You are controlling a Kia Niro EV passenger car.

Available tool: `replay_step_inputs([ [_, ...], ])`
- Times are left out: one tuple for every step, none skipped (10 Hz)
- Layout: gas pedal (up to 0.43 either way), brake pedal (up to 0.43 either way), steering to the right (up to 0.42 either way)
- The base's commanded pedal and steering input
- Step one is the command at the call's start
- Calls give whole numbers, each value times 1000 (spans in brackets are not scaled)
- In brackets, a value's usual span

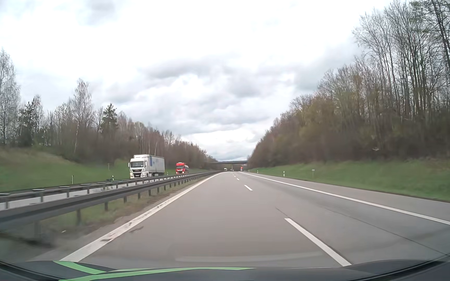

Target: Follow the waypoints while adhering to traffic rules and regulations

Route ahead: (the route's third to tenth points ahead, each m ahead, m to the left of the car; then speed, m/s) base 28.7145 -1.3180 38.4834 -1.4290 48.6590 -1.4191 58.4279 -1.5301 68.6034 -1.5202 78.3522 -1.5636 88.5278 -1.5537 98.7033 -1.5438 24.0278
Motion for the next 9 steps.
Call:
replay_step_inputs([
  [209, 0, -1],
  [209, 0, -1],
  [209, 0, -1],
  [209, 0, -1],
  [209, 0, -1],
  [209, 0, -1],
  [209, 0, -1],
  [209, 0, 0],
  [209, 0, 0],
])
